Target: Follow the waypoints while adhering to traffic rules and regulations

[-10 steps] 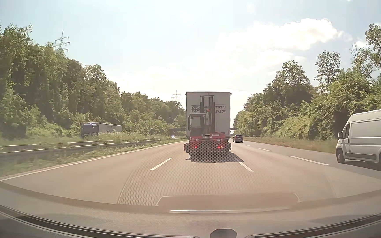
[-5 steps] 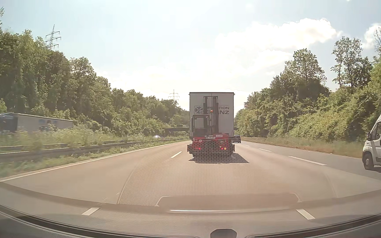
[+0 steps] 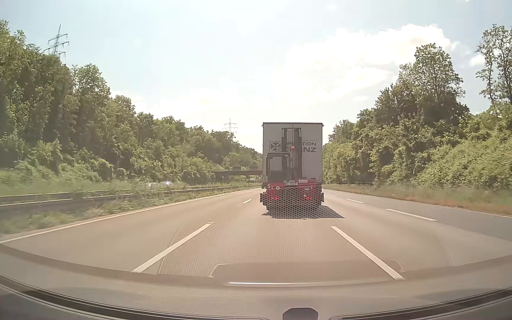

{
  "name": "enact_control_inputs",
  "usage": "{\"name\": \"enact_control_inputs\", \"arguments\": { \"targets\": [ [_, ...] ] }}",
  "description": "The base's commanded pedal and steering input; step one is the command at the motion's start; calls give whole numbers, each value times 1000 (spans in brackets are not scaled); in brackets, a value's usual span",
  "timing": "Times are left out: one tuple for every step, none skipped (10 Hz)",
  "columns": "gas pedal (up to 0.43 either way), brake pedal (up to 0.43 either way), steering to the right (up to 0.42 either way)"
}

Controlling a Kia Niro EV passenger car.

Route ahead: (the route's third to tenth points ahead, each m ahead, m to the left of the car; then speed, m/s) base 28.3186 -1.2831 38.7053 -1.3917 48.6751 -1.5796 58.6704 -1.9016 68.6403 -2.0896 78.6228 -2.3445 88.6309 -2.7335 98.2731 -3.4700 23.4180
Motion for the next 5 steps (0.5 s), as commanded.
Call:
{"name": "enact_control_inputs", "arguments": {
  "targets": [
    [311,30,5],
    [319,30,5],
    [319,30,5],
    [331,30,5],
    [331,30,5]
  ]
}}
